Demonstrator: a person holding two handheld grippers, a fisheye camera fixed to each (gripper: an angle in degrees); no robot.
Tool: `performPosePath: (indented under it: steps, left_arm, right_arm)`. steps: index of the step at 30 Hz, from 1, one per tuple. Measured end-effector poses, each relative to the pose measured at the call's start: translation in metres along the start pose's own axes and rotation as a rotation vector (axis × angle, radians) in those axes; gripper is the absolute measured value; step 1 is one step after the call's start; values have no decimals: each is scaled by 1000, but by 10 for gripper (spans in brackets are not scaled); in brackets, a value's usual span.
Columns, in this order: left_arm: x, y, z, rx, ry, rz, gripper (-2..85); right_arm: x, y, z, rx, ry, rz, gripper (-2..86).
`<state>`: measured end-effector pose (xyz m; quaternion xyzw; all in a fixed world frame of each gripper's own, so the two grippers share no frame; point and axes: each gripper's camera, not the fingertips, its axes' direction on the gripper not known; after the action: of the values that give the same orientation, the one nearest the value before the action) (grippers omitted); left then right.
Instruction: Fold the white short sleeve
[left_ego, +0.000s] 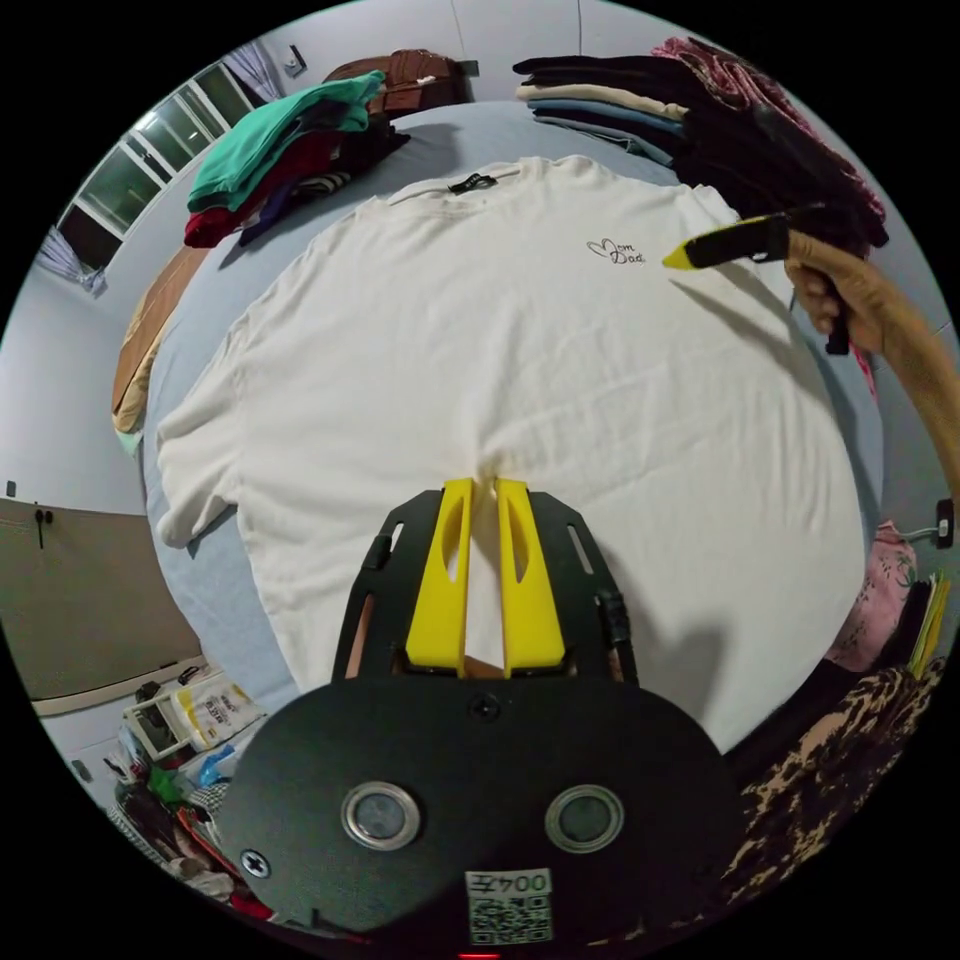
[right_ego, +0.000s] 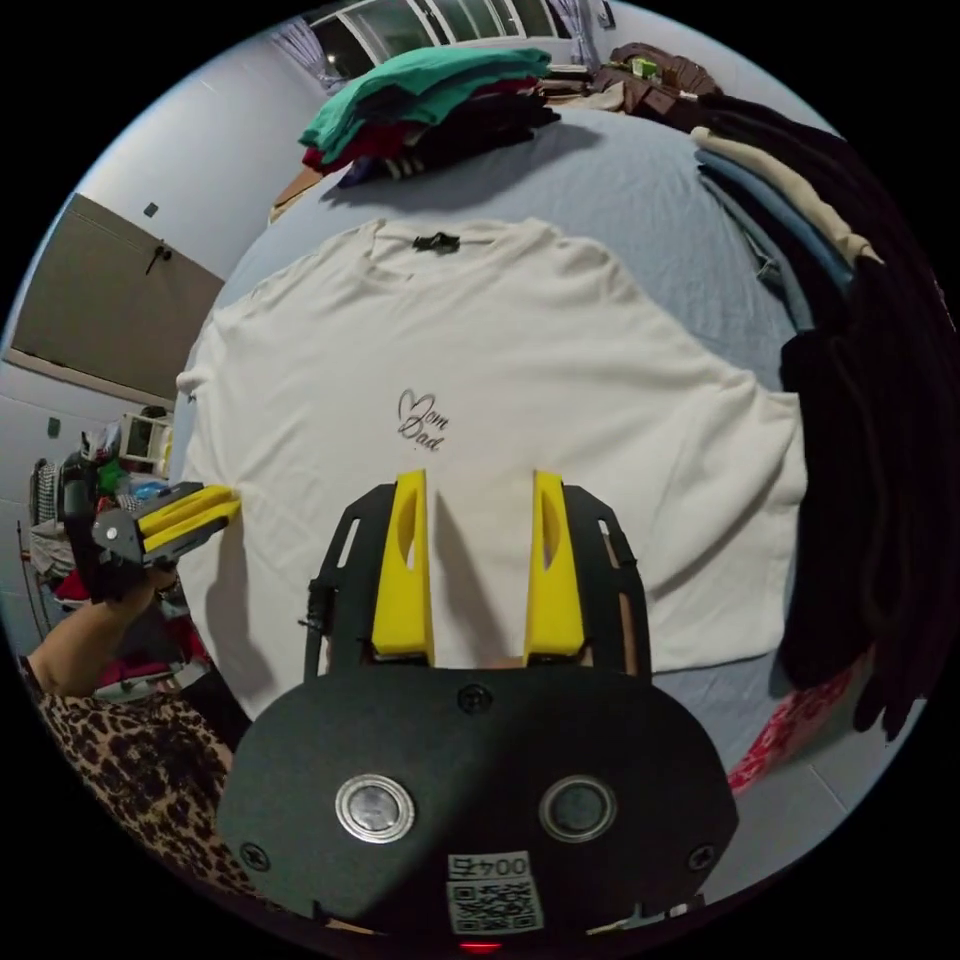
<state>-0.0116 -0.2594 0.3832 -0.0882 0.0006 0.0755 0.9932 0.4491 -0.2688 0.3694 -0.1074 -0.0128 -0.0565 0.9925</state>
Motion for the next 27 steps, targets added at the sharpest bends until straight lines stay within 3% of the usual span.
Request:
performPosePath:
  steps: [5, 7, 12, 18, 22, 27]
  left_arm:
    - [-40, -7, -11, 42, 88, -48, 61]
    - [-67, -23, -21, 137, 51, -39, 64]
    - [-134, -74, -9, 181, -17, -63, 67]
    - [-183, -101, 27, 105, -55, -70, 78]
    - [-201, -84, 30, 220, -4, -94, 83]
    - [-208, -99, 19, 181, -18, -69, 87]
  right_arm:
    - [-26, 16, 8, 68, 137, -8, 159]
    - [-31, 30, 10, 131, 129, 5, 158]
    - [-40, 56, 16, 250, 138, 7, 158]
    - [-48, 65, 19, 249, 138, 10, 159]
    - [-53, 70, 22, 250, 137, 10, 159]
    - [-57, 75, 24, 251, 137, 11, 159]
